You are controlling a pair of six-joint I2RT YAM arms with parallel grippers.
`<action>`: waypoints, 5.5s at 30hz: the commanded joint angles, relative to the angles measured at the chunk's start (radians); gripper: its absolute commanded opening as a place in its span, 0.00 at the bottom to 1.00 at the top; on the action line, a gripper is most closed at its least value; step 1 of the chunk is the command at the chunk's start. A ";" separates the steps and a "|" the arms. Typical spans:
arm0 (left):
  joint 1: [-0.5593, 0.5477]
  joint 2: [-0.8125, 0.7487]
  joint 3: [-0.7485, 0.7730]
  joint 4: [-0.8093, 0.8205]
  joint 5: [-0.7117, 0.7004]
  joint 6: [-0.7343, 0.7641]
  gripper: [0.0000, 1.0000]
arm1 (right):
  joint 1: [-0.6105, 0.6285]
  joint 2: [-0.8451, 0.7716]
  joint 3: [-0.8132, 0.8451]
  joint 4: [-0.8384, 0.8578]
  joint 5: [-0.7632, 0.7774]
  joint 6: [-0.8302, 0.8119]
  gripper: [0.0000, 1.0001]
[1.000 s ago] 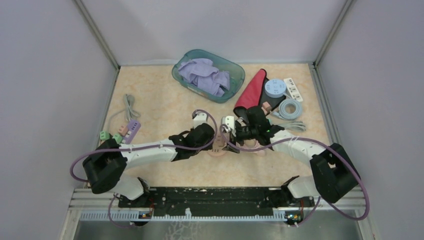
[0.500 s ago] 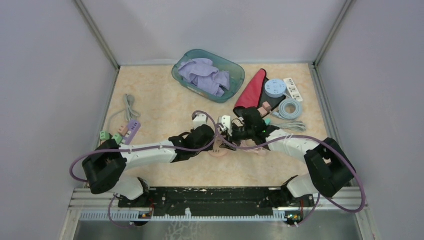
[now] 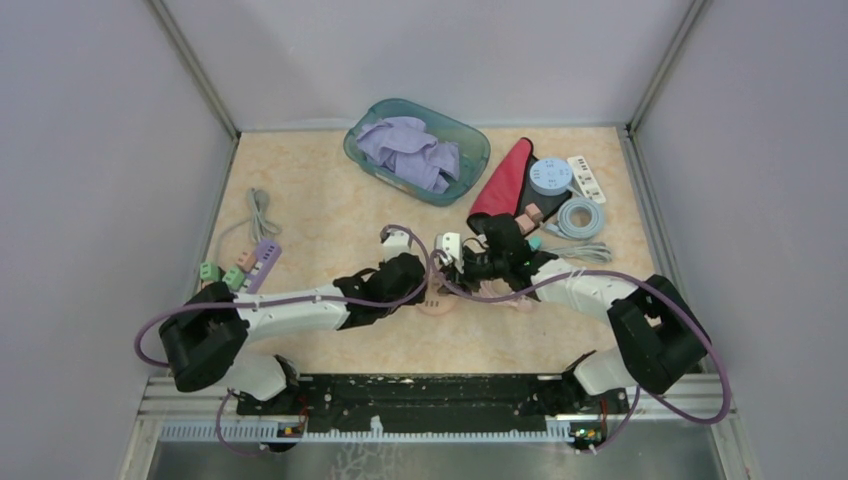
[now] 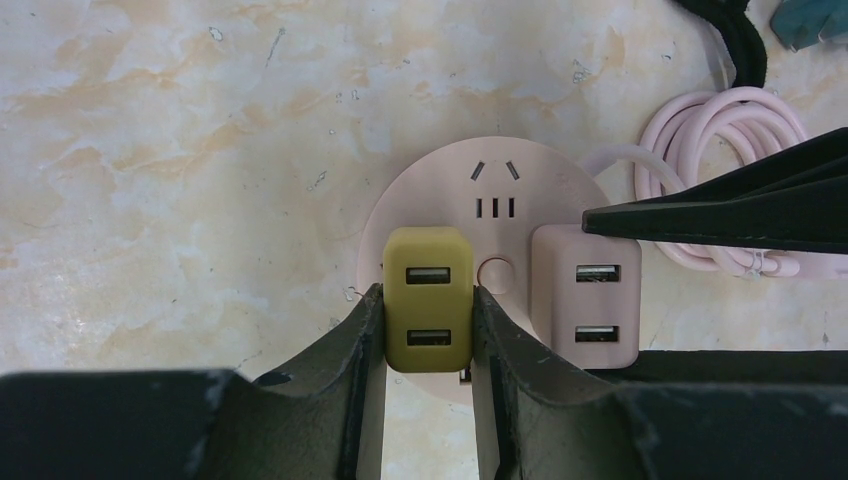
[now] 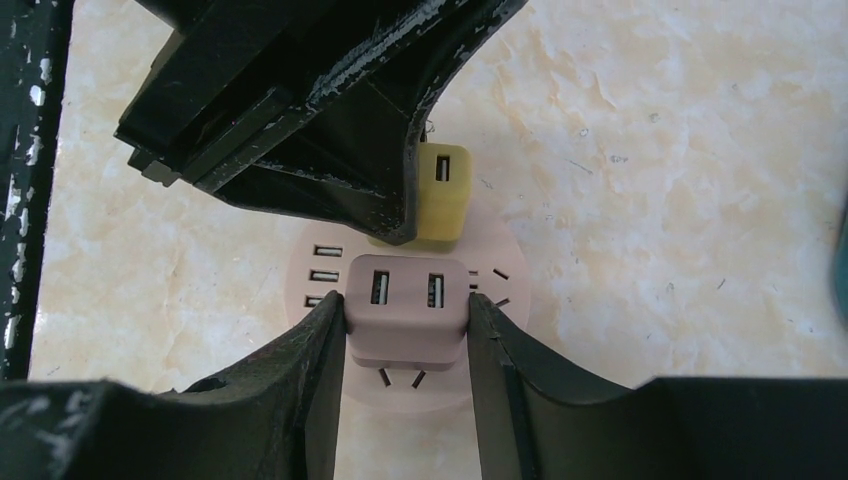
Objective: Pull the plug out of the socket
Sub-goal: Move the socket to the center of the board, then remove the plug from the socket, then place the plug at the center of the board.
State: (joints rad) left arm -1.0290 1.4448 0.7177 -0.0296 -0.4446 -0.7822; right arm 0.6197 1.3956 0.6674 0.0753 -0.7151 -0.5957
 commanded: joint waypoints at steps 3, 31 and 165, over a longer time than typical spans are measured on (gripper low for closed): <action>-0.011 0.010 -0.016 -0.003 0.035 -0.036 0.00 | 0.059 -0.015 -0.002 0.061 -0.100 0.088 0.06; -0.011 -0.001 -0.049 -0.011 0.032 -0.029 0.00 | -0.049 -0.032 -0.050 0.235 -0.144 0.246 0.00; -0.052 -0.129 0.957 -0.496 0.273 -0.515 1.00 | -0.788 -0.225 -0.043 0.343 -0.389 0.608 0.00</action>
State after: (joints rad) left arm -1.0775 1.2869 1.6295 -0.4950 -0.2005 -1.1687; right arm -0.1558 1.1748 0.6281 0.3538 -1.0855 -0.0074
